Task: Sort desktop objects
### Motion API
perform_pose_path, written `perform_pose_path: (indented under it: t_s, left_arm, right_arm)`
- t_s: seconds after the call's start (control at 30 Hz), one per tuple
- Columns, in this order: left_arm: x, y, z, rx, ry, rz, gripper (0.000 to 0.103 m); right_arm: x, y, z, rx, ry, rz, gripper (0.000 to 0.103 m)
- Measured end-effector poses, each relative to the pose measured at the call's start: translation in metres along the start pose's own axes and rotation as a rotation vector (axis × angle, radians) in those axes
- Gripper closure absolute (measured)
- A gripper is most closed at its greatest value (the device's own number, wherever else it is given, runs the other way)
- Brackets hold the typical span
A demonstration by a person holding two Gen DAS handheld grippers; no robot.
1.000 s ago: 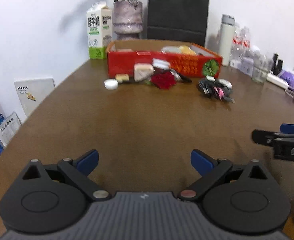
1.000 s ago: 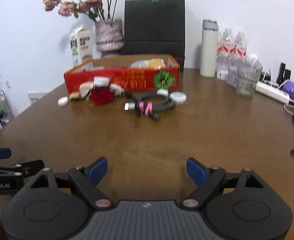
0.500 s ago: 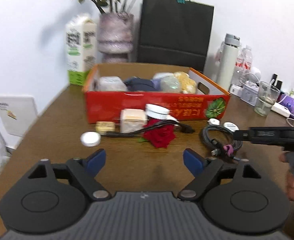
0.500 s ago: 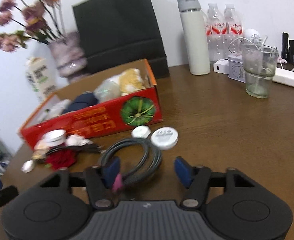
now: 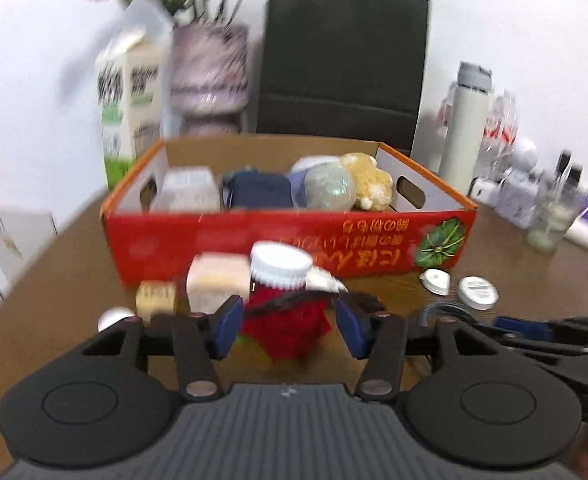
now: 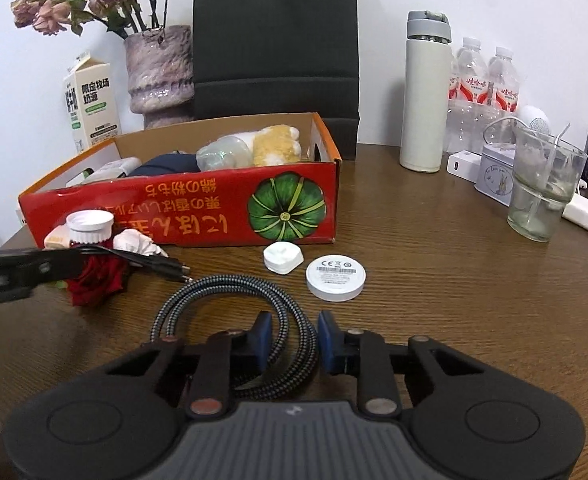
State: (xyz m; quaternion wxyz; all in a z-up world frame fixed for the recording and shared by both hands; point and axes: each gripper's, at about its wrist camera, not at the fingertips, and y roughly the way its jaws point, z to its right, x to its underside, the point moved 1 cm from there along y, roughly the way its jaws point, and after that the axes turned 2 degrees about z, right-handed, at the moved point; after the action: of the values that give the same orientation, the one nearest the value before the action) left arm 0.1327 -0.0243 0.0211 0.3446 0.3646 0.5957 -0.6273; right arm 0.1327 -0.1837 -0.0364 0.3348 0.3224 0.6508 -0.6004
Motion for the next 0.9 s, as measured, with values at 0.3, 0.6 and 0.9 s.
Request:
perform_pose_path:
  t_s: [0.3, 0.6, 0.9]
  left_arm:
    - [0.006, 0.010, 0.007, -0.028, 0.036, -0.040, 0.072]
    - [0.011, -0.085, -0.003, 0.086, -0.129, 0.060, 0.079]
    - [0.045, -0.119, -0.013, 0.117, -0.095, -0.033, 0.071]
  right_arm:
    - [0.000, 0.001, -0.003, 0.002, -0.029, 0.000, 0.079]
    - [0.001, 0.000, -0.005, 0.001, -0.041, 0.000, 0.079]
    - [0.004, -0.005, -0.013, 0.009, -0.092, 0.010, 0.079]
